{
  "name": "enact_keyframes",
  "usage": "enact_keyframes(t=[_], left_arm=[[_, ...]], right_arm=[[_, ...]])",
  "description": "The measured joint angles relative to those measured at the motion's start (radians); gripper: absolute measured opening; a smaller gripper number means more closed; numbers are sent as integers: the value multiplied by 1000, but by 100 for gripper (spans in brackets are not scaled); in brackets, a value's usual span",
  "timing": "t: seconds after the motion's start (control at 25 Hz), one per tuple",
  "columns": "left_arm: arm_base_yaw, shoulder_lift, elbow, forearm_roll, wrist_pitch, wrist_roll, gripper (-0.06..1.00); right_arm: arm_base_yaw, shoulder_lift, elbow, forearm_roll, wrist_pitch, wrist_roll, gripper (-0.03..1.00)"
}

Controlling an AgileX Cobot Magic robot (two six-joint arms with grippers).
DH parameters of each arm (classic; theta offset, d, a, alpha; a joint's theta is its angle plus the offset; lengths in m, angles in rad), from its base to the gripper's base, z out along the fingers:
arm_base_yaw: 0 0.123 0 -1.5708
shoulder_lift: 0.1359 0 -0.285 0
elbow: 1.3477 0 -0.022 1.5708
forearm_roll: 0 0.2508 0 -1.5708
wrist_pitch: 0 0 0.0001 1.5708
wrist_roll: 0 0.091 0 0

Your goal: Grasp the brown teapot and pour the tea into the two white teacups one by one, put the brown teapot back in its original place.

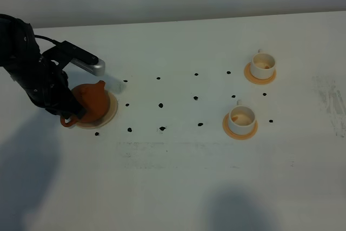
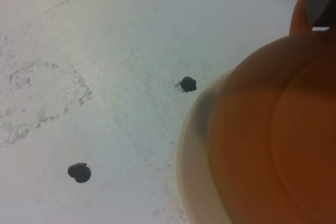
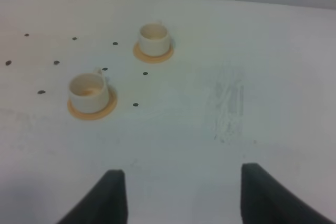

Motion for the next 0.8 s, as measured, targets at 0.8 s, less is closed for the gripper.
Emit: enact_keyframes(t=[0.8], left_arm=[[-17,-69,5,26,-48,100,12]], right_arm=[[0,0,0,0,0,0,47]])
